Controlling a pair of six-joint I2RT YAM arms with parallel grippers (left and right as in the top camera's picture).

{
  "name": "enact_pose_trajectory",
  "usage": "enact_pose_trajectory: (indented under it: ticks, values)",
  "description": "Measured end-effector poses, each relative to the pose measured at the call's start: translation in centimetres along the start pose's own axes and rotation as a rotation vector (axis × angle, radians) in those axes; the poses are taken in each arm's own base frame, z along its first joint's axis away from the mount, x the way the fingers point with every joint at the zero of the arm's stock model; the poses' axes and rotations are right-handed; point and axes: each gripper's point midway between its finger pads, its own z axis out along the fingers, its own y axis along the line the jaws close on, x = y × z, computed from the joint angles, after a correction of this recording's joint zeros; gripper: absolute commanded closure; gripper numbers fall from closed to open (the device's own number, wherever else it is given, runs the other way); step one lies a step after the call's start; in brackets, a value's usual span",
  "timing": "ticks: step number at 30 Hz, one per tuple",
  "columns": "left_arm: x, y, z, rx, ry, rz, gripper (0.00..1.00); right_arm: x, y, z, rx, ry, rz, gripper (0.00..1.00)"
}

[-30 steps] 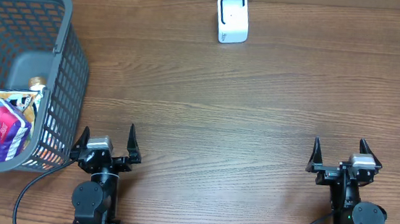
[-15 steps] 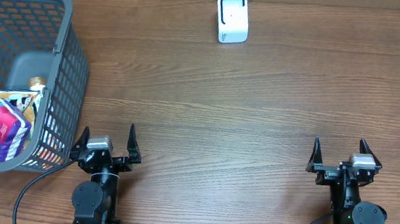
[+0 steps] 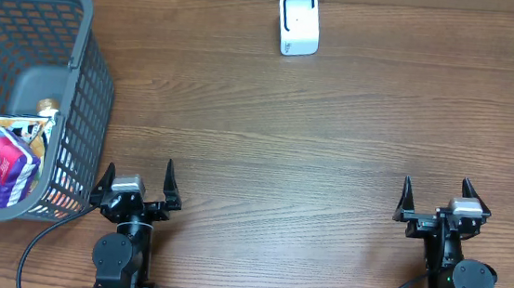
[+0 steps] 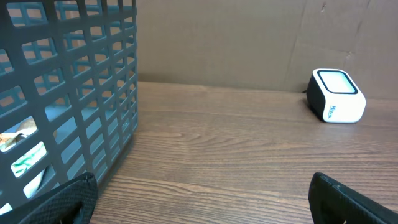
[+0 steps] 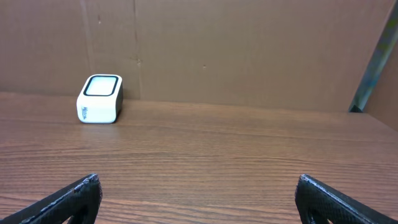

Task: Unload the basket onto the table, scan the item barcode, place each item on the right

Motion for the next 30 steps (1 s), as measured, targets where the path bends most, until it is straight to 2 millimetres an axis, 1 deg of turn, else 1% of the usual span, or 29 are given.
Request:
enact_pose_trajectory:
  ticks: [4, 7, 14, 18, 20, 25, 30]
  values:
    - [0.0, -0.3, 0.0, 0.015, 0.001, 0.000, 0.00, 0.0, 0.0, 0.0, 0.000, 0.000, 0.000, 0.00]
    - [0.0, -0.9, 0.0, 0.053, 0.003, -0.013, 0.00, 0.0, 0.0, 0.0, 0.000, 0.000, 0.000, 0.00]
    - [0.0, -1.9, -0.1, 0.113, 0.010, -0.127, 0.00, 0.0, 0.0, 0.0, 0.000, 0.000, 0.000, 0.00]
    - [-1.1, -2.1, -0.2, 0.127, -0.032, -0.174, 0.00, 0.0, 0.0, 0.0, 0.000, 0.000, 0.000, 0.00]
    - [-2.1, -2.3, -0.2, 0.137, -0.072, -0.187, 0.00, 0.0, 0.0, 0.0, 0.000, 0.000, 0.000, 0.00]
    - [-4.1, -2.6, -0.5, 0.164, -0.149, -0.202, 0.00, 0.0, 0.0, 0.0, 0.000, 0.000, 0.000, 0.00]
    - [-5.5, -3.0, -0.9, 0.195, -0.204, -0.206, 0.00, 0.0, 0.0, 0.0, 0.000, 0.000, 0.000, 0.00]
